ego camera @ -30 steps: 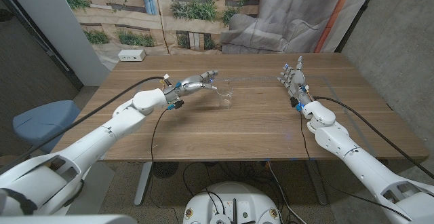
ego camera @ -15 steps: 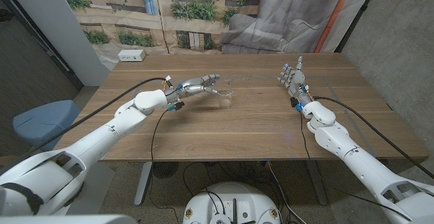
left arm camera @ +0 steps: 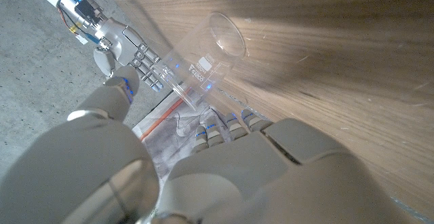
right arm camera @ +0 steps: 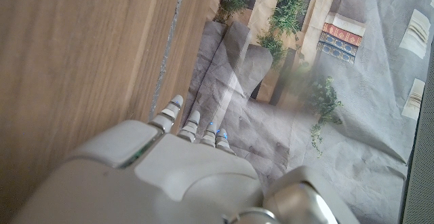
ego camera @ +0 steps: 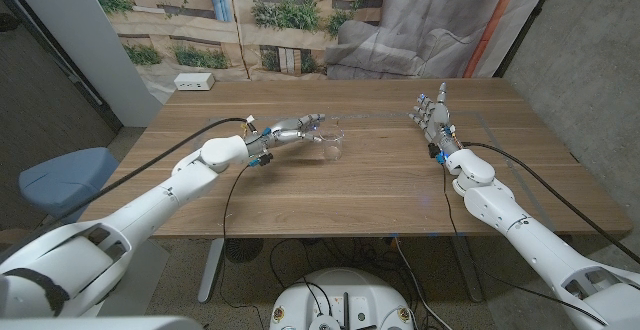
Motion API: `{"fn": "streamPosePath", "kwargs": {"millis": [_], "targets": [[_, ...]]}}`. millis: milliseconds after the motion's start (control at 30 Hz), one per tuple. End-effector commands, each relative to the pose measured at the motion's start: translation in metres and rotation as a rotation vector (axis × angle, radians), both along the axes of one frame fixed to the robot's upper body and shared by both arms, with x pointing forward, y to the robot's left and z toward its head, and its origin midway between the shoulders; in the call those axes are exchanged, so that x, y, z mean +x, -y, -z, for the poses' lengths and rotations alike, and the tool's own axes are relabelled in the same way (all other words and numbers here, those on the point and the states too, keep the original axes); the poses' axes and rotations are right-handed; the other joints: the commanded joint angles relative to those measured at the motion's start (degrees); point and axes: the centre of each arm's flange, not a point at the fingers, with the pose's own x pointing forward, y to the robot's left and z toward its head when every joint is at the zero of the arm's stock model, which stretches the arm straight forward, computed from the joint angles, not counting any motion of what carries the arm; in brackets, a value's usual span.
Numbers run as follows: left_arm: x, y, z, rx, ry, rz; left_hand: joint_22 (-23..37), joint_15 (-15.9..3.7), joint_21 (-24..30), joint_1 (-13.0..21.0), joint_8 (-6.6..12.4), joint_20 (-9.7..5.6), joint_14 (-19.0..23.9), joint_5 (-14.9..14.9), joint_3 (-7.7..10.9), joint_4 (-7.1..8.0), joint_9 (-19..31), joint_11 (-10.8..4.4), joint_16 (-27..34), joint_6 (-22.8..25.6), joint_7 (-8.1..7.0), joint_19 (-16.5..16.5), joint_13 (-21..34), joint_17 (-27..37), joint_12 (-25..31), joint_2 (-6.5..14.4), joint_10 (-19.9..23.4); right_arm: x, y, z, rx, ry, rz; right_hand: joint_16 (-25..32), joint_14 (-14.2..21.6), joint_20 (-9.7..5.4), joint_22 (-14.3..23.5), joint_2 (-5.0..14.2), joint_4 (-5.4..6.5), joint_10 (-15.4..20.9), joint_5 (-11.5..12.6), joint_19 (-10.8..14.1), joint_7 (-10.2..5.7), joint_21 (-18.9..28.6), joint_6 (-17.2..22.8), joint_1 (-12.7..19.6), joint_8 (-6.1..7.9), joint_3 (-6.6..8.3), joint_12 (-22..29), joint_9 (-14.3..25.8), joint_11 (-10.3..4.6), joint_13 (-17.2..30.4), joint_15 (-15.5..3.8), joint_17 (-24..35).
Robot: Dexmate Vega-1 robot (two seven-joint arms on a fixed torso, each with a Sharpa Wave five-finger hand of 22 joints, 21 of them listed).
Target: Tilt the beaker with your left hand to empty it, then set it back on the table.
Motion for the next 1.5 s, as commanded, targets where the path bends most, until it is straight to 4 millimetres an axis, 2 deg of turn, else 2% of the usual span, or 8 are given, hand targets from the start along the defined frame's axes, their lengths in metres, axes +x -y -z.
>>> {"fn": "streamPosePath", "kwargs": {"millis": [33,500,833,1100,1233,1333,1500], "targets": [[0.007,0.008,0.010,0.012,-0.011,0.004,0.13,-3.20,-0.19,0.73,-0.03,-0.28,-0.04,0.18,0.31,0.08,0.28,0.14,-0.27,0.45,-0.06,-0.46,0.24,0.07,0.06,-0.13,0.28,0.000,0.000,0.000,0.000,-0.001,0.000,0.19,-0.19,0.29,0.25,5.06,0.06,-0.20,0.32,0.09,-0.10,0.38,-0.39,0.23,0.31,-0.34,0.36,0.12,-0.12,0.29,-1.03,0.08],[0.013,0.021,0.015,0.007,-0.006,0.009,0.14,-3.24,-0.20,1.66,-0.19,0.05,0.55,0.18,0.32,0.13,0.31,-0.05,-0.33,0.51,-0.17,-0.44,0.27,0.06,0.03,-0.20,0.72,0.000,0.000,0.000,0.000,-0.001,0.000,0.20,-0.17,0.29,0.25,5.07,0.06,-0.19,0.33,0.07,-0.14,0.37,-0.33,0.22,0.33,-0.34,0.36,0.12,-0.14,0.29,-1.03,0.08],[0.022,0.031,0.015,-0.023,0.001,-0.004,0.16,-3.73,-0.04,3.68,0.10,0.63,4.78,0.17,0.30,0.14,0.36,-0.08,0.52,2.12,0.79,0.31,0.37,0.11,0.59,-0.16,3.09,0.000,0.000,0.000,0.000,-0.001,0.000,0.20,-0.16,0.30,0.25,5.07,0.06,-0.27,0.33,0.09,-0.12,0.38,-0.36,0.22,0.32,-0.33,0.33,0.12,-0.12,0.29,-1.08,0.09],[0.028,0.039,0.020,-0.038,-0.001,-0.009,0.19,-4.16,0.28,6.66,1.08,0.47,9.99,0.18,0.21,0.12,0.55,0.02,1.32,5.68,2.05,2.12,0.75,0.28,1.96,0.17,7.44,0.000,0.000,0.000,0.000,-0.001,0.000,0.18,-0.20,0.29,0.25,5.09,0.07,-0.25,0.32,0.09,-0.20,0.38,-0.33,0.22,0.33,-0.33,0.34,0.12,-0.17,0.29,-1.09,0.09],[0.029,0.041,0.022,-0.044,0.003,-0.017,0.21,-5.08,0.48,9.29,2.24,-0.08,13.56,0.16,-0.08,0.09,0.85,-0.65,1.79,9.30,2.54,3.91,1.35,0.43,3.44,0.55,11.33,0.000,0.000,0.000,0.000,-0.001,0.000,0.18,-0.21,0.33,0.25,5.08,0.06,-0.24,0.32,0.04,-0.19,0.36,-0.48,0.22,0.27,-0.33,0.34,0.12,-0.11,0.29,-1.03,0.09],[0.028,0.042,0.022,-0.054,0.015,-0.019,0.22,-5.92,0.62,11.38,3.32,-0.80,16.63,0.01,-0.99,0.11,1.15,-1.25,2.27,11.97,2.76,5.71,1.90,0.59,4.37,0.31,14.02,0.000,0.000,0.000,0.000,-0.001,0.000,0.18,-0.20,0.30,0.25,5.08,0.06,-0.21,0.33,0.05,-0.20,0.36,-0.35,0.22,0.32,-0.33,0.36,0.12,-0.11,0.29,-1.02,0.09],[0.027,0.042,0.024,-0.074,0.032,-0.036,0.20,-7.69,0.76,14.43,5.85,-1.98,21.70,-0.21,-2.98,0.28,1.85,-2.88,3.49,16.57,2.08,8.86,2.82,0.95,6.15,0.53,19.57,0.000,0.000,0.000,0.000,-0.001,0.000,0.18,-0.22,0.31,0.25,5.08,0.06,-0.21,0.33,0.06,-0.10,0.37,-0.42,0.22,0.29,-0.33,0.36,0.12,-0.08,0.29,-0.94,0.09]]}}
